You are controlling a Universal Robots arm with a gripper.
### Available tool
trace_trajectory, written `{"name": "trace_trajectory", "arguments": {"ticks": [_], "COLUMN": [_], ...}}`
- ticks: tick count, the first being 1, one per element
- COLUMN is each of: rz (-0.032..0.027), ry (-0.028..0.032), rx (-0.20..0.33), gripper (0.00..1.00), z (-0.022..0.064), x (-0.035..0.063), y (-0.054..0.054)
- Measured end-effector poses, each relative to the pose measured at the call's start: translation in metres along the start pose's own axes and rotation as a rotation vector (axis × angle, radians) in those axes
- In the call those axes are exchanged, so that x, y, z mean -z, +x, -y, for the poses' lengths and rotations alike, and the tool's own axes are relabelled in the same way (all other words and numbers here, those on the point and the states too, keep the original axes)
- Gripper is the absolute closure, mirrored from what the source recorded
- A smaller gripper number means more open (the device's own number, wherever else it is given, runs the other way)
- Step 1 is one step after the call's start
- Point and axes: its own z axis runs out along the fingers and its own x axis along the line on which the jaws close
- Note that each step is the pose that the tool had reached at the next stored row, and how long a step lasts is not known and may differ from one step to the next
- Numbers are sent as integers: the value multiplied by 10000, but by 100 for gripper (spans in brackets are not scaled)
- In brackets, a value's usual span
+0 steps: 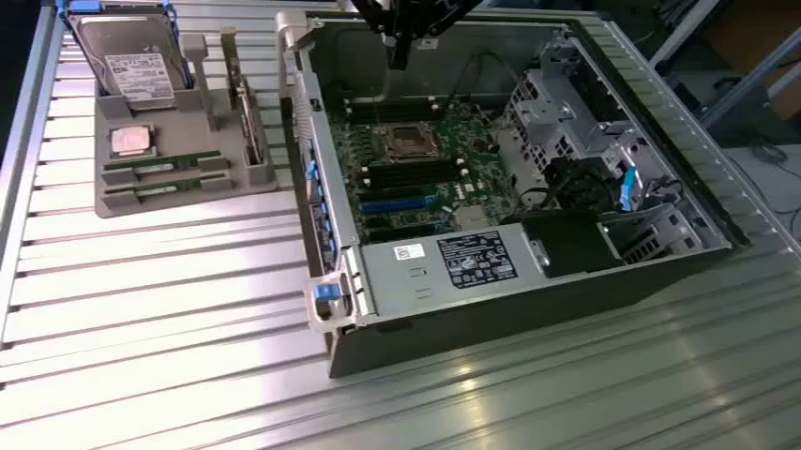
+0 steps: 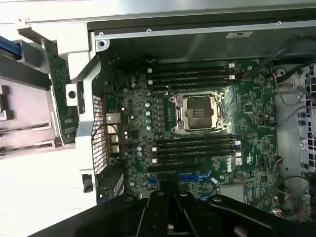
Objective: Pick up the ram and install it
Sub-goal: 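Reach for the ram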
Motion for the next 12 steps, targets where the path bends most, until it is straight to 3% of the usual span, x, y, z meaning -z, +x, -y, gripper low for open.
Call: {"name": "trace_trajectory", "arguments": {"ticks": [1, 12], "rz": [0, 0], "ry": [1, 0], "rx": [0, 0], "gripper": [90, 90], "z": [5, 7], "x": [2, 3], "y": [71, 96]}}
